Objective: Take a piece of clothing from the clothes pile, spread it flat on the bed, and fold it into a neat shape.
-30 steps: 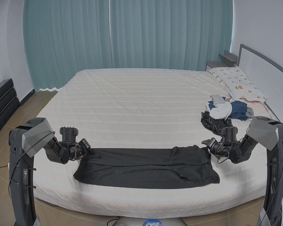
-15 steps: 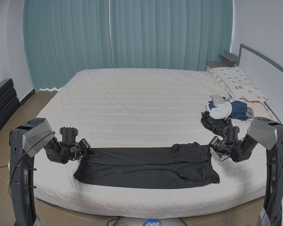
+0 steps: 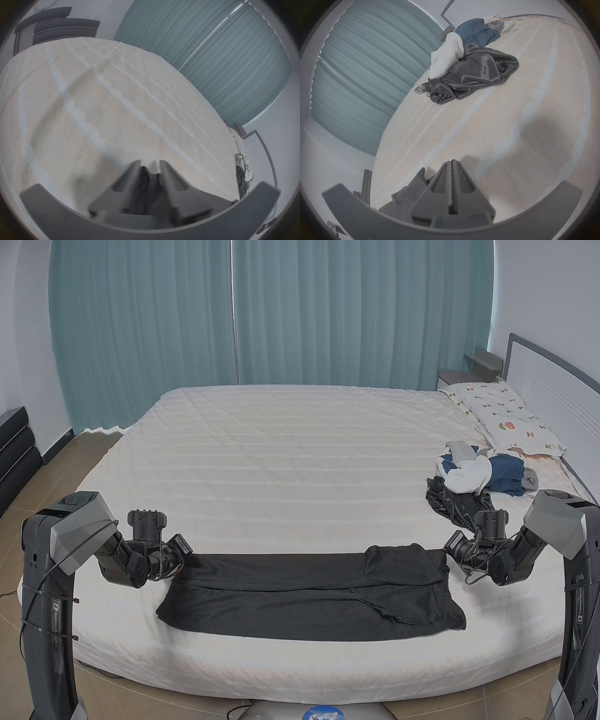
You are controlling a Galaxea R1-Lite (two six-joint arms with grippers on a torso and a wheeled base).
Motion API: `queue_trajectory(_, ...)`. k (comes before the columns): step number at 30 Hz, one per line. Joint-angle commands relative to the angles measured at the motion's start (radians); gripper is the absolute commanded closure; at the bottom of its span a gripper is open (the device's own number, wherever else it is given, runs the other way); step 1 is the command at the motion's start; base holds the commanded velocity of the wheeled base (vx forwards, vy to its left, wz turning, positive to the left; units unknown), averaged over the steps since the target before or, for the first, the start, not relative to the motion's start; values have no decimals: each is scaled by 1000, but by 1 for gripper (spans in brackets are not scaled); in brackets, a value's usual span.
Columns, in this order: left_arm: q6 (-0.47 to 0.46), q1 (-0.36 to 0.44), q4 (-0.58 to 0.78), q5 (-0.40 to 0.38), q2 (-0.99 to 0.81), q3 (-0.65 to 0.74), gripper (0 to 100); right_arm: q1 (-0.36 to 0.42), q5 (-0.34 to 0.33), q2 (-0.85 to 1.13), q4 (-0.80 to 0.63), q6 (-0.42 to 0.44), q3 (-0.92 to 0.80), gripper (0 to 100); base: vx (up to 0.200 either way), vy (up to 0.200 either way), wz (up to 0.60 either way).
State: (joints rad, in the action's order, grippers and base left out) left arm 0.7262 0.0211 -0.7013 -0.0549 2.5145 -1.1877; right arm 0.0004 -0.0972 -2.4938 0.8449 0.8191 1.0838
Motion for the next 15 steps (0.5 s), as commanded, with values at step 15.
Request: queue_trajectory(15,15,-1,-1,-5,-9,-13,0,10,-1,0,0,8,-2,100,0,0,0)
